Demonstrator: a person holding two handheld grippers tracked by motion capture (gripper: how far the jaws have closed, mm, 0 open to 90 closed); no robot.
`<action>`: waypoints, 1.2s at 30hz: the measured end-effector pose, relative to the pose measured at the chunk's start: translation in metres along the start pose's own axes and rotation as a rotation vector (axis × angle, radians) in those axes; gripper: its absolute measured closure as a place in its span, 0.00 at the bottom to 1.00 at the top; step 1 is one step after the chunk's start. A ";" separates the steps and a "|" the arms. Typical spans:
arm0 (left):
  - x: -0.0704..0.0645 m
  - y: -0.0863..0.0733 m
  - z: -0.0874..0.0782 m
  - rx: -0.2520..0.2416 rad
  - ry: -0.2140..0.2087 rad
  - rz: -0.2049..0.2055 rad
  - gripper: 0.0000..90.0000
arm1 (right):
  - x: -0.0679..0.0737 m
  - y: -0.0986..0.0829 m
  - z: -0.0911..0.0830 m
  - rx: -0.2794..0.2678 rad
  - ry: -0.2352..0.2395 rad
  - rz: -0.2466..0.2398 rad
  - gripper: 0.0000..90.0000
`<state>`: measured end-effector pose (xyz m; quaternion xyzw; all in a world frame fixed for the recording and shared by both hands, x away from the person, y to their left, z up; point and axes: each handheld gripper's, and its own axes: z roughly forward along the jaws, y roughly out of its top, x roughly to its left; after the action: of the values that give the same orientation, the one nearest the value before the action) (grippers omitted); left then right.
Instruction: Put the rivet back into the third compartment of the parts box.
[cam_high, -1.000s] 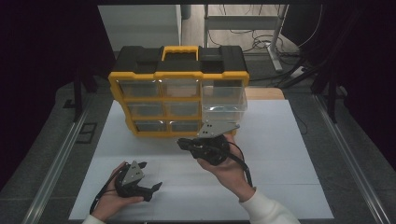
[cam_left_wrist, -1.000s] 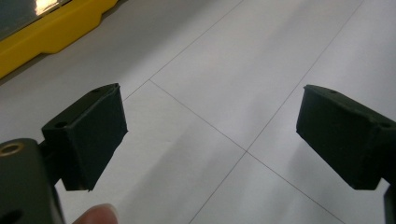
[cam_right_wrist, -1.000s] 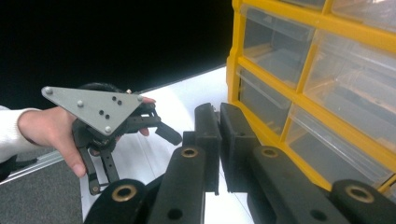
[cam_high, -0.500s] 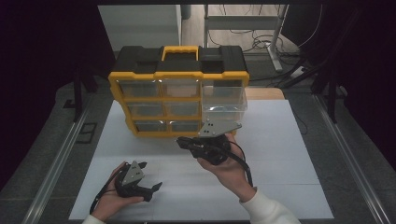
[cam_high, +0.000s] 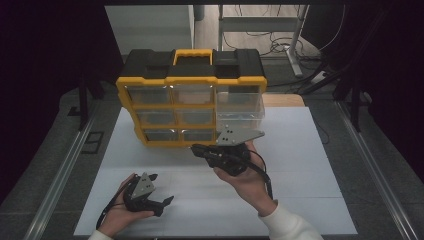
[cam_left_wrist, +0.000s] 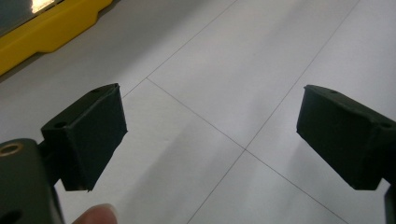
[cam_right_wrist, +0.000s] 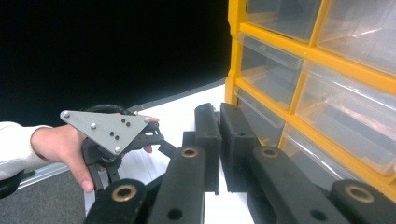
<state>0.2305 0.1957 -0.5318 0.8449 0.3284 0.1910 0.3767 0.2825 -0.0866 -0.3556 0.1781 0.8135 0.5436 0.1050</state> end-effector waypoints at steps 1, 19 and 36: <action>0.000 0.000 0.000 0.000 0.000 0.001 0.10 | 0.000 0.000 0.000 -0.001 0.000 0.000 0.96; 0.000 0.000 0.000 0.000 0.003 -0.001 0.10 | -0.002 0.001 -0.003 -0.003 -0.006 0.000 0.96; 0.001 0.000 0.000 0.008 0.003 0.005 0.10 | -0.004 -0.001 -0.002 0.002 -0.008 0.004 0.96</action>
<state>0.2310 0.1962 -0.5319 0.8469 0.3275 0.1922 0.3724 0.2850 -0.0897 -0.3555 0.1819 0.8133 0.5421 0.1072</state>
